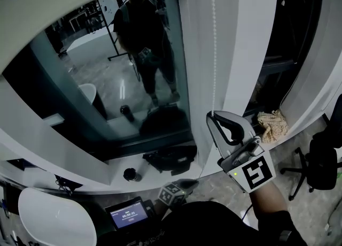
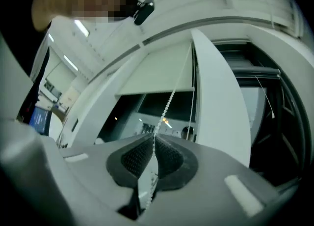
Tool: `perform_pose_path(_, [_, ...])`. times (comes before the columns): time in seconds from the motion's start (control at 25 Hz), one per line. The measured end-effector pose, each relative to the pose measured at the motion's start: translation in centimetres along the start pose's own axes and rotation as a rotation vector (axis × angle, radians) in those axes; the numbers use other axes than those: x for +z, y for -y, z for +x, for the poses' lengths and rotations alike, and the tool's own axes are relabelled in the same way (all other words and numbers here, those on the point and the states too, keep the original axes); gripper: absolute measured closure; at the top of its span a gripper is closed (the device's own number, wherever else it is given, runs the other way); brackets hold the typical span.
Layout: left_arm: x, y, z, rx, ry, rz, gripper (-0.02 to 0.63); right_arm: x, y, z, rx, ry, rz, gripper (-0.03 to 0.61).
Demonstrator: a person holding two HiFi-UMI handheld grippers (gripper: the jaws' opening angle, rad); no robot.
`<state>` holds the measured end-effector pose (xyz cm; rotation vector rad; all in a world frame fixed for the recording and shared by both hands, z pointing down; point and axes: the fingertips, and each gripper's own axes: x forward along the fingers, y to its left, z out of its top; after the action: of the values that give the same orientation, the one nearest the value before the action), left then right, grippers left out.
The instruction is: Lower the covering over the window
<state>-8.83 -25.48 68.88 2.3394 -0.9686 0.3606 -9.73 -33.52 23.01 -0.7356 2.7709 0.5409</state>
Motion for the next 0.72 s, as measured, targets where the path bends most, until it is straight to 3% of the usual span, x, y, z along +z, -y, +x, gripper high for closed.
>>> perform_pose_path(0.08, [2.0,0.0,-2.1,-0.038,0.113,-0.015,0.603,-5.1,0.1,-0.9,-0.005,-0.113,-0.007,0.565])
perform_pose_path(0.24, [9.6,-0.2,-9.3,0.006,0.355,-0.035,0.538,-18.8,-1.0,-5.0,-0.036,-0.405,0.239,0.565])
perform_pose_path(0.32, [13.5,-0.8,-12.8,0.04,0.485,-0.013,0.532,-23.0,-3.0,-6.8,-0.031,-0.483,0.278,0.565])
perform_pose_path(0.44, [19.3,0.2,-17.0,0.011,0.617,0.029,0.531,-24.4,-5.4,-7.6,-0.018,-0.502,0.233,0.563])
perform_pose_path(0.56, [23.9,1.7,-20.2,-0.046,0.705,0.063,0.531,-24.6,-5.9,-7.0,0.004,-0.503,0.261,0.563])
perform_pose_path(0.72, [28.6,3.3,-21.2,-0.052,0.751,0.137,0.531,-24.5,-6.0,-7.1,0.022,-0.497,0.305,0.563])
